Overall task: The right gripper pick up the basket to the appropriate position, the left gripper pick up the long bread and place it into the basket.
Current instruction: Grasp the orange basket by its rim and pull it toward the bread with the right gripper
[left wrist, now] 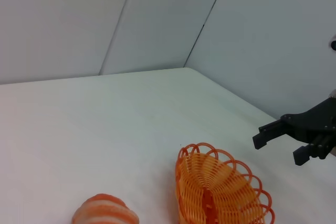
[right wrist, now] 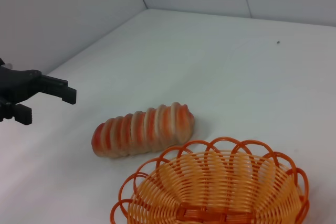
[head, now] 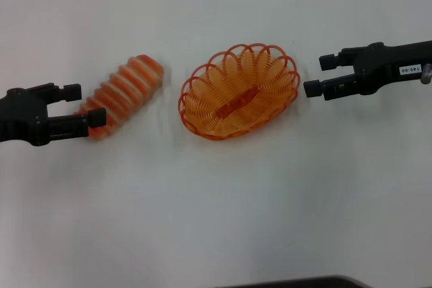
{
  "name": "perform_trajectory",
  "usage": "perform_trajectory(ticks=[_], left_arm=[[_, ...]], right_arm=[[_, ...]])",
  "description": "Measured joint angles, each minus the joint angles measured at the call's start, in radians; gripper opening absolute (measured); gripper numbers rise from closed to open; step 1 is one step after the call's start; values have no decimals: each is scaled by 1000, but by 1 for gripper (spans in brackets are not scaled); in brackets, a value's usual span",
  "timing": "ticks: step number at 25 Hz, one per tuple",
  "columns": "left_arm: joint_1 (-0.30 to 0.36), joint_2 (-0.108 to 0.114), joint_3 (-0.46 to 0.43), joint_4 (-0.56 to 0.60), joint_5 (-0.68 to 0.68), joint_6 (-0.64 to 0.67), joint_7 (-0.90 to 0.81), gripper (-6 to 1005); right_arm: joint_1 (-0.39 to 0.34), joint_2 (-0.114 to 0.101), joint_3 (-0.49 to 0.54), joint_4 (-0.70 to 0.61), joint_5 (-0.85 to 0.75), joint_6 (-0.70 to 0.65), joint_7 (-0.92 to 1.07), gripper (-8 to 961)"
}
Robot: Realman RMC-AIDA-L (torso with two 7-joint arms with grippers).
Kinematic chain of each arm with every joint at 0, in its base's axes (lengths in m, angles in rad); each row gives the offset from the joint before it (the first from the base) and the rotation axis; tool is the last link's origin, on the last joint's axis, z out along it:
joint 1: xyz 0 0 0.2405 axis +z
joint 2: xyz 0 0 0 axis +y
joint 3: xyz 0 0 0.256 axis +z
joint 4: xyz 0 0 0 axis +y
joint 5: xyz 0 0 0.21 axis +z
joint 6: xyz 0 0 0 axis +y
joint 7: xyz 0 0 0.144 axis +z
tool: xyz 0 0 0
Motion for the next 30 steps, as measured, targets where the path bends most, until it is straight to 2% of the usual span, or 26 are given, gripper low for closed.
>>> perform_trajectory(ticks=[13,15,17,20,22,24,26,30], left_arm=[[0,0,-1,0,-2,3,0,886],[-1,0,-1,0,-6,5,0,886],[-1,-1,-2,0,-11,5,0,886],[-2,-1,-2,3,-16,6,-1,885],[-2,-2,-1,6,-25,7,-1,885],[0,-2,-1,7,-31,7,-1,885],[3,-1,-1,8,-40,7,0,885],[5,4,-2,9,-49,9,0,885]], right_arm=[[14,0,8,-9,6,0,36,912],[42,-6,9,-34,8,0,113,908],[86,-22,2,-59,-1,1,207,903],[184,-52,-15,-89,-59,8,358,897],[260,-57,-27,-118,-163,12,470,892],[337,-42,-37,-156,-308,20,559,888],[404,-18,-51,-170,-442,31,612,883],[472,24,-130,-125,-593,73,685,874]])
